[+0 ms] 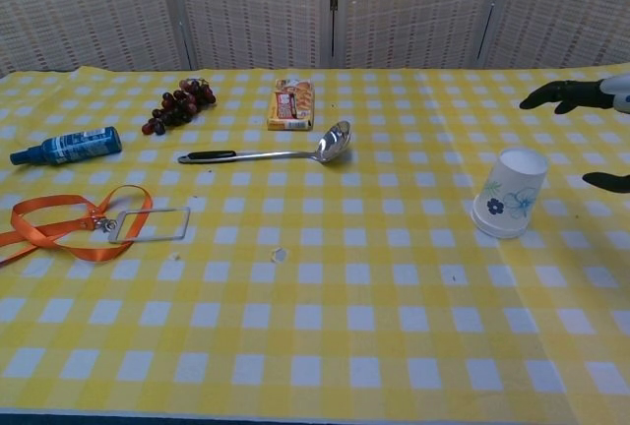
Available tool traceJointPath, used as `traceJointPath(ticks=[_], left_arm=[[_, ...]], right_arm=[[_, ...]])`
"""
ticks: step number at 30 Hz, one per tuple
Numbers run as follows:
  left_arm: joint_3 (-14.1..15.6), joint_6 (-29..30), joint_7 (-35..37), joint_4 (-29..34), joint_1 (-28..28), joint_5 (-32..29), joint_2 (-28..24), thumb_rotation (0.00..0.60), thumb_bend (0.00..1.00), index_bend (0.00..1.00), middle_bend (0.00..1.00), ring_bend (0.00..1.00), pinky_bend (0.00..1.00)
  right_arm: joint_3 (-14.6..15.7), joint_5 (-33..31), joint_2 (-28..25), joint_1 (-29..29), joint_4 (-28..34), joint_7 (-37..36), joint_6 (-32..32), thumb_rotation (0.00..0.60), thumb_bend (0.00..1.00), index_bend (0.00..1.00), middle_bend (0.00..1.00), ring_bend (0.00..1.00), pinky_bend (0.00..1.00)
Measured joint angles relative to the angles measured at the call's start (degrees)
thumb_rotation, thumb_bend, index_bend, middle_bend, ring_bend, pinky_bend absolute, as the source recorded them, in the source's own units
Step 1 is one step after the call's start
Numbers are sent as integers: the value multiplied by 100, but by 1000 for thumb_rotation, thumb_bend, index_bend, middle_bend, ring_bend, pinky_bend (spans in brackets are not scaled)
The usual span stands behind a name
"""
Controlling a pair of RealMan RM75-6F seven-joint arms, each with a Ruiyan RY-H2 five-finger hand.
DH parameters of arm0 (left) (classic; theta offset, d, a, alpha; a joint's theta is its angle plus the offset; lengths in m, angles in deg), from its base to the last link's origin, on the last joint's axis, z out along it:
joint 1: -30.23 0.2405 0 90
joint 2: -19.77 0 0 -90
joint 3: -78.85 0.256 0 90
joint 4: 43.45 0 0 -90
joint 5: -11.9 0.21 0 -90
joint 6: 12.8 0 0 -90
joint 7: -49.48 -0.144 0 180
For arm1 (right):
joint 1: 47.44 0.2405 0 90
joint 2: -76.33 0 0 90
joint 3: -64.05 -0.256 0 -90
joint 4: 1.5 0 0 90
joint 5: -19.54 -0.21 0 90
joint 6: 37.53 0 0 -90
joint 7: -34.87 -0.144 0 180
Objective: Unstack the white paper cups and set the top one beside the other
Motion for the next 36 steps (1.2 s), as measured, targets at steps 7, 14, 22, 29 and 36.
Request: traceJointPath(ticks=[7, 14, 22, 29, 36], left_arm=[[29, -103, 1, 85, -4, -70, -44, 600, 236, 54, 33, 11, 0], [36, -166, 33, 128, -23, -97, -78, 600, 235, 55, 33, 9, 0], [42, -247, 47, 135, -50, -142, -81, 600, 236, 55, 33, 5, 0], [45, -292, 36, 140, -58, -198, -86, 600, 236, 55, 34, 0, 0], [45, -326, 36, 143, -65, -242, -91, 600, 235, 55, 33, 0, 0]], right_arm=[[-106, -556, 163, 505, -236, 47, -569, 600, 441, 148, 56, 115, 25], [-32, -831, 251, 707, -381, 83, -746, 600, 442, 180, 55, 116, 25], [63, -1005, 293, 825, -483, 82, -806, 600, 441, 209, 56, 115, 25], [114, -1130, 347, 927, -548, 89, -821, 600, 441, 242, 63, 118, 25], [147, -1233, 389, 1017, -594, 95, -813, 600, 441, 283, 75, 118, 25]])
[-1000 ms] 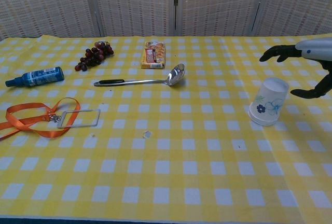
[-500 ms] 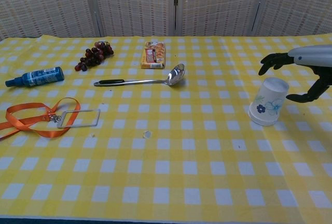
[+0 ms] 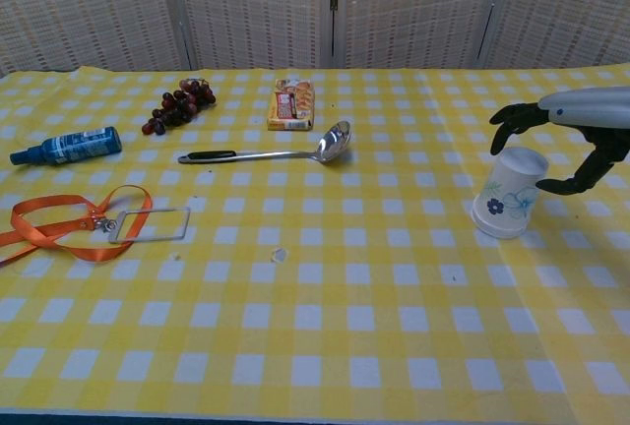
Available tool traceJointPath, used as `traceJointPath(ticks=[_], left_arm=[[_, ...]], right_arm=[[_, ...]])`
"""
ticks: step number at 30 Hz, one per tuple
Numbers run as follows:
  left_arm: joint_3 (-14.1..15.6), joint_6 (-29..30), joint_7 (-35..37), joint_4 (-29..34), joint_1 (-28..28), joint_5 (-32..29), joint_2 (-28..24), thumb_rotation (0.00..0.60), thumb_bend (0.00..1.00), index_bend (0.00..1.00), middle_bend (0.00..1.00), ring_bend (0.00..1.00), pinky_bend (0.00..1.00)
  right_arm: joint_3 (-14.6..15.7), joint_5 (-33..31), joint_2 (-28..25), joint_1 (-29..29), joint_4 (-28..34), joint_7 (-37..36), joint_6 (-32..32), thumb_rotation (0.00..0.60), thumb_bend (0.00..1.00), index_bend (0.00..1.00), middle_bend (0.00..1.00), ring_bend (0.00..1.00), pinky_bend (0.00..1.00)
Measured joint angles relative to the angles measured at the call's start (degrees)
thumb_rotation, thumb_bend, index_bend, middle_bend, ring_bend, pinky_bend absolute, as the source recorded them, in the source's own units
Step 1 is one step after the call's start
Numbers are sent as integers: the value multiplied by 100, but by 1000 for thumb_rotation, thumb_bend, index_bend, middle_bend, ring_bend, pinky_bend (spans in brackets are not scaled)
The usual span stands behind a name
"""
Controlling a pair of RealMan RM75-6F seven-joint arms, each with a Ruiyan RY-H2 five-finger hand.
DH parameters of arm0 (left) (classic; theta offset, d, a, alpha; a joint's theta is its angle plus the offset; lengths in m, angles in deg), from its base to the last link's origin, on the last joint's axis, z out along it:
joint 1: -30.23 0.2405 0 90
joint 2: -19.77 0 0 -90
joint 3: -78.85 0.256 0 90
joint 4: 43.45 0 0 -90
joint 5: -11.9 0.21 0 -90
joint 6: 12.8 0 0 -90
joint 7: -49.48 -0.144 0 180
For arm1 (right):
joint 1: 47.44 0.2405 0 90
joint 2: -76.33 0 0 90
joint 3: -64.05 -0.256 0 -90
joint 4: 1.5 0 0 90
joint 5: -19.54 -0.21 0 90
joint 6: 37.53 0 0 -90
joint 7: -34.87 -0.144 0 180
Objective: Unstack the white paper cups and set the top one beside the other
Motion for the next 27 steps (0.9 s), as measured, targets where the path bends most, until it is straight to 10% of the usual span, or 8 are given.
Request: traceJointPath(ticks=[27], left_arm=[[-21, -84, -17, 91, -58, -83, -55, 600, 236, 51, 26, 0, 0]], right_arm=[[-7, 230, -770, -69, 916, -129, 553, 600, 441, 368, 126, 136, 25]])
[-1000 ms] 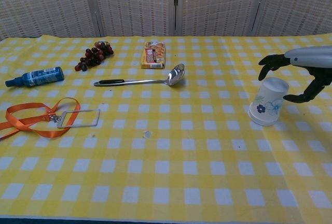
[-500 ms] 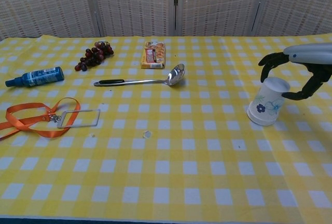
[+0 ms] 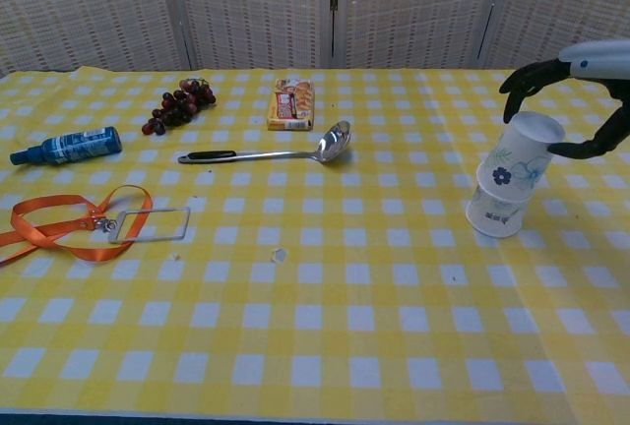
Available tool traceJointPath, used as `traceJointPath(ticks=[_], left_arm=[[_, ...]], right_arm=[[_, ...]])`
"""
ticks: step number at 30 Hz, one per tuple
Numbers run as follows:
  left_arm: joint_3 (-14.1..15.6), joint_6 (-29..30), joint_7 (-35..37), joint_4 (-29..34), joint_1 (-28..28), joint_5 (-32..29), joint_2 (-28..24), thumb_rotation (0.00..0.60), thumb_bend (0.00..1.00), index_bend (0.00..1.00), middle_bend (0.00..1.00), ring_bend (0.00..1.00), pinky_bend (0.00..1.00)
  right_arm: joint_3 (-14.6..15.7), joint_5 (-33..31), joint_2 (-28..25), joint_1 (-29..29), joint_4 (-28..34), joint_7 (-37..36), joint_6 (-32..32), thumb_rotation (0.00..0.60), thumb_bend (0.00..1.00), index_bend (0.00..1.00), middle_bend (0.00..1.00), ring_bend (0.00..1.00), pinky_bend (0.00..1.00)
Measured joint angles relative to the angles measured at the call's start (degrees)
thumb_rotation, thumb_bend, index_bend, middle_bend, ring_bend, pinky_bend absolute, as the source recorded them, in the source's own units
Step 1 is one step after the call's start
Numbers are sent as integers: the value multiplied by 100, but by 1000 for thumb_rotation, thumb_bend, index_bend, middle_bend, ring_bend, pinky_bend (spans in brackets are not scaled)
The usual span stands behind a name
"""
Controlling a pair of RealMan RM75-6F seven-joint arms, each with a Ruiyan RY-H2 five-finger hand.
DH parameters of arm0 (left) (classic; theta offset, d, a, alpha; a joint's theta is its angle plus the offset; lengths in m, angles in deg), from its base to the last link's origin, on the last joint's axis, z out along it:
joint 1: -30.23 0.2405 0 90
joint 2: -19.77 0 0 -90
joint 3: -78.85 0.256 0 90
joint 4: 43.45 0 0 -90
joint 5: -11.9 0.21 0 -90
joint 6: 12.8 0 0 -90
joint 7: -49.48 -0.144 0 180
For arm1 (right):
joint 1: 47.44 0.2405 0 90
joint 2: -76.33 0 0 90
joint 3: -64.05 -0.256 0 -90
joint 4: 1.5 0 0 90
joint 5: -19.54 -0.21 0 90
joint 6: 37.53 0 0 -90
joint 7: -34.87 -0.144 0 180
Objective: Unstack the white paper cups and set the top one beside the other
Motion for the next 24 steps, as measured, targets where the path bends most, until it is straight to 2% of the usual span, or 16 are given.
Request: traceJointPath(ticks=[8, 11, 16, 24], left_arm=[[-8, -26, -25, 36, -30, -10, -5, 600, 236, 47, 25, 0, 0], [-5, -32, -26, 38, -31, -21, 0, 600, 236, 44, 22, 0, 0], [14, -58, -15, 42, -27, -45, -5, 600, 236, 39, 16, 0, 0], [31, -50, 38, 20, 2, -78, -19, 600, 235, 37, 14, 0, 0]], right_arm=[[-78, 289, -611, -148, 796, 28, 425, 600, 441, 370, 138, 144, 25], [-125, 346, -622, -102, 871, 18, 405, 600, 441, 370, 138, 144, 25], [-133, 240, -333, 91, 682, 70, 148, 600, 441, 370, 138, 142, 25], [-124, -80, 524, 548, -100, 131, -416, 600, 442, 370, 138, 143, 25]])
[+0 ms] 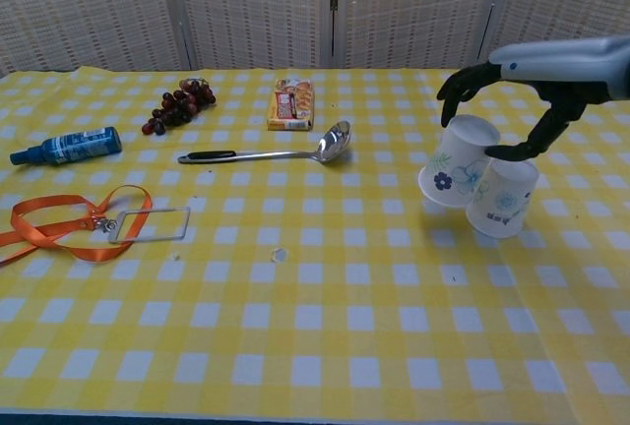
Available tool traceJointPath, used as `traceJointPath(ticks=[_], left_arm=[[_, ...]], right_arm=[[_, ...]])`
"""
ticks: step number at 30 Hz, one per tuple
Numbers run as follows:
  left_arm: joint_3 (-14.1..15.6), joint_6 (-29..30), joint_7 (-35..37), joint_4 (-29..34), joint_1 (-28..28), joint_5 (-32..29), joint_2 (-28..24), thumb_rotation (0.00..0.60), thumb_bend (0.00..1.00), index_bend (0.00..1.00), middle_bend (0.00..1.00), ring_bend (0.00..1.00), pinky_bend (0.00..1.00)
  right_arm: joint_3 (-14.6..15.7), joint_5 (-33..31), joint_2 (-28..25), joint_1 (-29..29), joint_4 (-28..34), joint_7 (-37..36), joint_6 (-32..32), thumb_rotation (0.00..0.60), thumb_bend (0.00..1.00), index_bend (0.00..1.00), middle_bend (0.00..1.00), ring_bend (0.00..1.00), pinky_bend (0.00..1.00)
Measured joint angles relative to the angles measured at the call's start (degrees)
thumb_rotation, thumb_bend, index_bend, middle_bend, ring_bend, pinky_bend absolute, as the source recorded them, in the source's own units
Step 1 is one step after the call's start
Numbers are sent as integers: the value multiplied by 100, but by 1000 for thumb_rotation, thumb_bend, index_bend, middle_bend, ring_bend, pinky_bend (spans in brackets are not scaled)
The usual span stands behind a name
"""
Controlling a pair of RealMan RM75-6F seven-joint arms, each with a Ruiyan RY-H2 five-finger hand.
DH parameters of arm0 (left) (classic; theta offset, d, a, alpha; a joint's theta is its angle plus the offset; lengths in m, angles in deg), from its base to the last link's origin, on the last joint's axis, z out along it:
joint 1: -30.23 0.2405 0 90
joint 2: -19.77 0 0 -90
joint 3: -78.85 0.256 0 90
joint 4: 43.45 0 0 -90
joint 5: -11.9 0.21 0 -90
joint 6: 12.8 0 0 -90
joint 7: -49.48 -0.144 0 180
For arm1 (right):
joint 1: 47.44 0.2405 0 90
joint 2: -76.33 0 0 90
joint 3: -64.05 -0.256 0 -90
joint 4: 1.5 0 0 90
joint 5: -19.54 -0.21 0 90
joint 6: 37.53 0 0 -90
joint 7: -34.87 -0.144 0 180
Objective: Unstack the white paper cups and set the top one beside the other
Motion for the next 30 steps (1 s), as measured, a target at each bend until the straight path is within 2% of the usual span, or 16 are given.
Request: traceJointPath(ticks=[8, 18, 27, 30], left_arm=[[20, -40, 66, -66, 4, -14, 25, 600, 236, 37, 14, 0, 0], [31, -64, 129, -109, 0, 0, 38, 600, 236, 37, 14, 0, 0], [22, -83, 180, -125, -6, -12, 38, 600, 235, 37, 14, 0, 0], [17, -89, 171, -123, -15, -14, 39, 600, 236, 36, 14, 0, 0]], right_arm=[[104, -259, 534, 241, -618, 54, -279, 600, 441, 370, 138, 142, 25], [196, -252, 786, 300, -926, -2, -265, 600, 441, 366, 129, 142, 24], [255, -205, 736, 270, -891, -40, -203, 600, 441, 174, 115, 142, 25], [288, -165, 686, 235, -841, -65, -169, 600, 441, 155, 111, 142, 25]])
